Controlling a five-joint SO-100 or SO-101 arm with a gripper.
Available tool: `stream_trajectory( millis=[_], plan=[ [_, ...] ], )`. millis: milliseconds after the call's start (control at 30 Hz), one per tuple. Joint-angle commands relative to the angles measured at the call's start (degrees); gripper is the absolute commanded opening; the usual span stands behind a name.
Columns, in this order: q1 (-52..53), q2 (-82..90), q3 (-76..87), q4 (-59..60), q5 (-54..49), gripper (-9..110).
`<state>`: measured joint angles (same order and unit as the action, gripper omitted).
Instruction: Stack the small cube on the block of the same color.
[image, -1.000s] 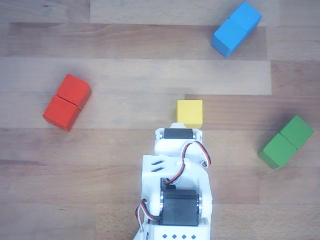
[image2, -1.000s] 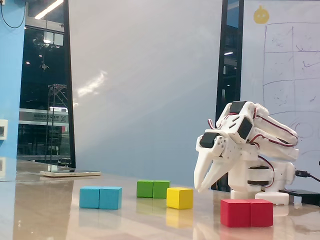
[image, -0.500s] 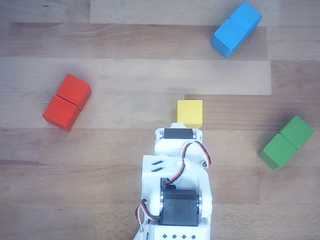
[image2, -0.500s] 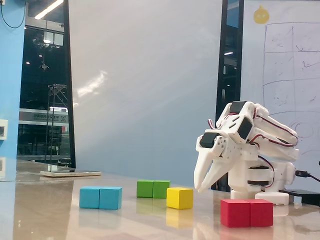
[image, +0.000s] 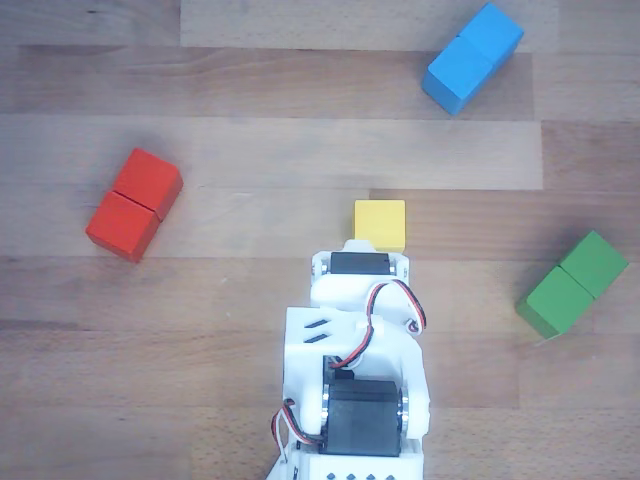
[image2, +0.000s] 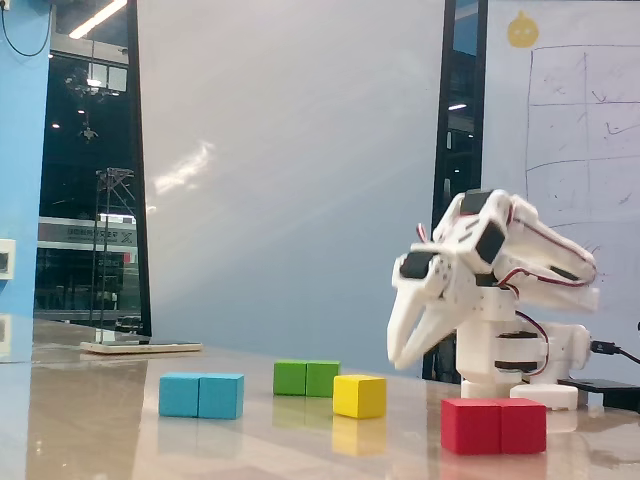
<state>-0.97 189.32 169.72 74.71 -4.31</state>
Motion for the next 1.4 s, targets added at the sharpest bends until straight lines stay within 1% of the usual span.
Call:
stream_trajectory(
  millis=[0, 400, 567, 733, 867, 967, 1367],
  plan=[
    [0.5, -12.1, -17.8, -0.7, -0.2, 1],
    [0.4, -56.7, -67.6, 0.5, -0.4, 1],
    [0.4, -71.5, -80.6, 1.8, -0.4, 1],
    [0.5, -80.6, -85.1, 10.7, -0.4, 1],
    [0.5, -85.3, -85.3, 19.4, -0.3, 1],
    [0.6, -88.6, -85.3, 23.7, -0.3, 1],
    [0.6, -92.0, -85.3, 24.4, -0.2, 1]
  ],
)
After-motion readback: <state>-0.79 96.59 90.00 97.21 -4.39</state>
